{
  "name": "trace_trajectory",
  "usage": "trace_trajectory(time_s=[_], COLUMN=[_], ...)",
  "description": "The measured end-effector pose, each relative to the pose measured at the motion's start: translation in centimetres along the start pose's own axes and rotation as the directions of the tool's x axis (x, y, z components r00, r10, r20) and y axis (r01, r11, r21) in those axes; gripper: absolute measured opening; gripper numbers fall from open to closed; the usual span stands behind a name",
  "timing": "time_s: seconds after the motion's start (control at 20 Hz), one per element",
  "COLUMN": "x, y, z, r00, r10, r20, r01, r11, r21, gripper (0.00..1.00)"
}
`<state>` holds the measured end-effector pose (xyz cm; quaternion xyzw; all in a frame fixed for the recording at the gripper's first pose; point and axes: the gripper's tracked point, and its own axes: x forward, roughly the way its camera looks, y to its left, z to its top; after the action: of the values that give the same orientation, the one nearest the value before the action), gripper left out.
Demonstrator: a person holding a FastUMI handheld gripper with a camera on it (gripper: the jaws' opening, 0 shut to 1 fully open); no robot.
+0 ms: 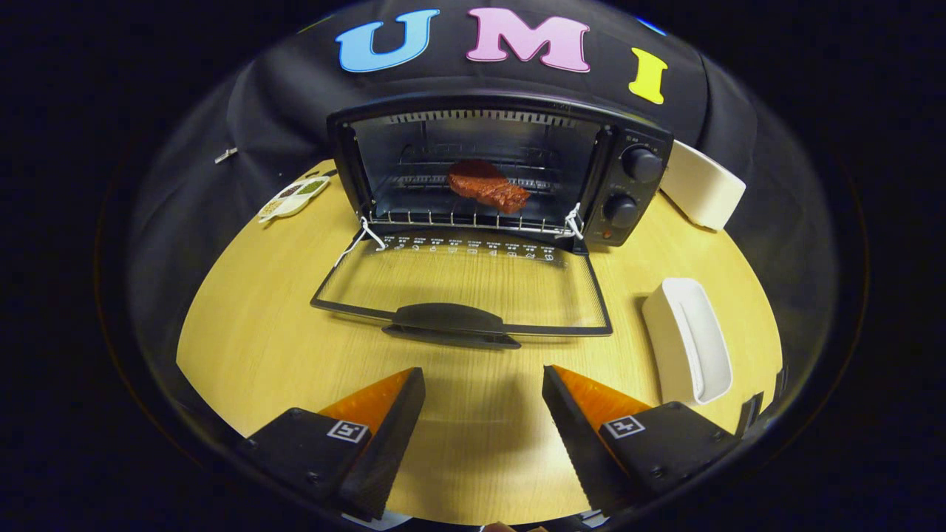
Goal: Open the toaster oven, put the food inside, and close the toaster oven door.
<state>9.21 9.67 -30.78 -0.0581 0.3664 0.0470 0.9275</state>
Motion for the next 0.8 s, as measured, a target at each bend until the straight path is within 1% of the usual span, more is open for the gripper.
trace_trajectory(time_s=[0.15, 0.3, 0.35, 0.4, 0.45, 0.55, 0.6, 0.8], x=[1.3, 2.8, 3.3, 3.6, 3.8, 4.0, 3.8, 2.4], y=[0.2, -0.3, 0.0, 0.0, 0.1, 0.5, 0.3, 0.5], z=[-0.3, -0.7, -0.2, 0.0, 0.3, 0.3, 0.5, 2.1], r00=[1.0, 0.997, 0.998, 0.998, 0.998, 0.998, 0.998, 0.997], r10=[-0.022, -0.068, -0.054, -0.062, -0.058, -0.046, -0.049, -0.074], r20=[-0.017, -0.034, -0.022, -0.022, -0.025, -0.044, -0.035, 0.025], r01=[0.023, 0.069, 0.055, 0.063, 0.06, 0.049, 0.052, 0.075], r11=[1.0, 0.997, 0.997, 0.996, 0.996, 0.995, 0.996, 0.996], r21=[0.003, 0.022, 0.048, 0.061, 0.069, 0.082, 0.071, -0.052], gripper=[0.99, 0.99, 0.99, 1.0, 0.97, 0.97, 0.97, 0.97])
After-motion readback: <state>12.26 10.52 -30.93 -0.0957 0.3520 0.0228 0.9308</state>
